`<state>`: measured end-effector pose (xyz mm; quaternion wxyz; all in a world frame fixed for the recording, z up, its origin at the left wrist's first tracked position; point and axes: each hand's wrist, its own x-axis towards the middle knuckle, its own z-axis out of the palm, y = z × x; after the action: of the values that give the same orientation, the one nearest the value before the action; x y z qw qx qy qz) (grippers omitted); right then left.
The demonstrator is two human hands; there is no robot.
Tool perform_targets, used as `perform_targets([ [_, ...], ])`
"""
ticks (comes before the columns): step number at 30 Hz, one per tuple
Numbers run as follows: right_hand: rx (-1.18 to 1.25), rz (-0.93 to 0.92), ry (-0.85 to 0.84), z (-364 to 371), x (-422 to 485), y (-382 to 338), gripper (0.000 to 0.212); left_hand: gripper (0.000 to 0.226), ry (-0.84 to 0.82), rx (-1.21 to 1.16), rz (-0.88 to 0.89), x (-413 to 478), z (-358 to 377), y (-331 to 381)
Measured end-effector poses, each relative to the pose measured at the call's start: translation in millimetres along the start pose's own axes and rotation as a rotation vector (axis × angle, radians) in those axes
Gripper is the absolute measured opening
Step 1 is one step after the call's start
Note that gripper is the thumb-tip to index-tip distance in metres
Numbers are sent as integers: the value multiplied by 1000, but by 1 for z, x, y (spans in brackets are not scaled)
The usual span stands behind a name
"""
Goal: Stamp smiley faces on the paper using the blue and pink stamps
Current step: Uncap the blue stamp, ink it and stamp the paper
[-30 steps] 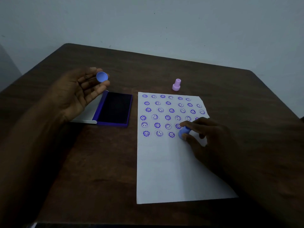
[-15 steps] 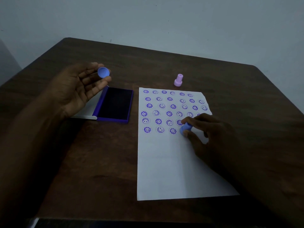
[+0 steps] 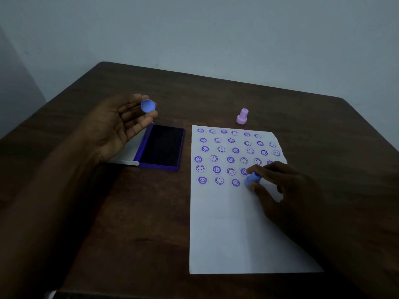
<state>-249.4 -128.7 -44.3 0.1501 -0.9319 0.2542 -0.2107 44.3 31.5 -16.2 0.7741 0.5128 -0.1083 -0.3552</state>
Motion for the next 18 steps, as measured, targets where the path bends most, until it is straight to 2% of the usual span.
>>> perform_targets([
  [11, 6, -13, -4, -11, 3, 2, 26, 18, -7, -10, 7, 0, 0, 2],
  [16, 237, 149, 322, -33, 9, 8, 30, 16, -14, -17, 10, -2, 2, 2],
  [18, 365, 187, 335, -43, 18, 7, 33, 16, -23, -15, 11, -3, 4, 2],
])
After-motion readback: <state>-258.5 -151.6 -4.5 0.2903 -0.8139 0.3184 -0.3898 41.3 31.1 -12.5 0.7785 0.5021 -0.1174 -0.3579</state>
